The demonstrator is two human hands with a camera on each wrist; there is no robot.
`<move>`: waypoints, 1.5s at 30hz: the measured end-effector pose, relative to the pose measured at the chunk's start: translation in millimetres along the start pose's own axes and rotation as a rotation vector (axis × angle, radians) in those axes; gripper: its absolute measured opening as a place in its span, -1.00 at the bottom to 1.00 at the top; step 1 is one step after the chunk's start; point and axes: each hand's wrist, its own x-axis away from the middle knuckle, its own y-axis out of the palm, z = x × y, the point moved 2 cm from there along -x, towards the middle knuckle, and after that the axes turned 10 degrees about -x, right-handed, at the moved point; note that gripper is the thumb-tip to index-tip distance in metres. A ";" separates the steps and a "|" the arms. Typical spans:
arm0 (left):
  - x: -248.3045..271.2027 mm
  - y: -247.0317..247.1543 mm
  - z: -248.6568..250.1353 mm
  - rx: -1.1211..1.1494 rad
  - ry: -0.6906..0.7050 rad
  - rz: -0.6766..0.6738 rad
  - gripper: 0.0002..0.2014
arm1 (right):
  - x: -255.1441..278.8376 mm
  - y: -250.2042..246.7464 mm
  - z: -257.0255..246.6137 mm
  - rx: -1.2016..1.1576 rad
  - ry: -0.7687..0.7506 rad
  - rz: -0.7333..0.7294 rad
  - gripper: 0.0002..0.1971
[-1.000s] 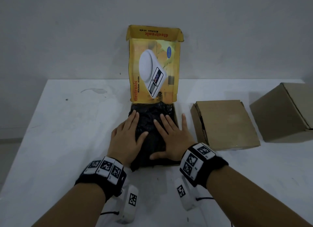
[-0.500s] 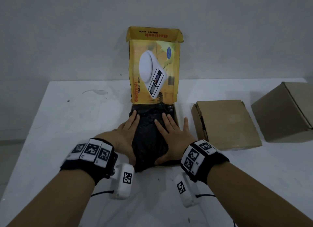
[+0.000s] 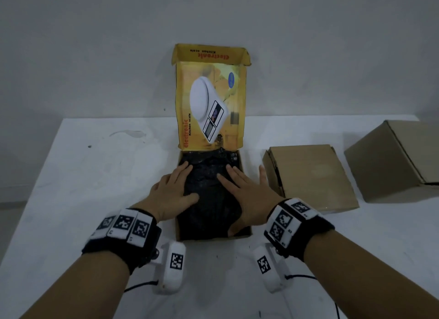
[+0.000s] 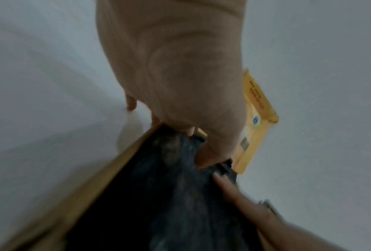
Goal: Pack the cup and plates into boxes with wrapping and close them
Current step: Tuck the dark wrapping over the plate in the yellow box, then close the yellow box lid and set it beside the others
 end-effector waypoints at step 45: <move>4.5 -1.7 15.2 0.977 -0.166 0.775 -0.47 | -2.0 -30.1 29.0 -1.283 0.123 0.451 -0.46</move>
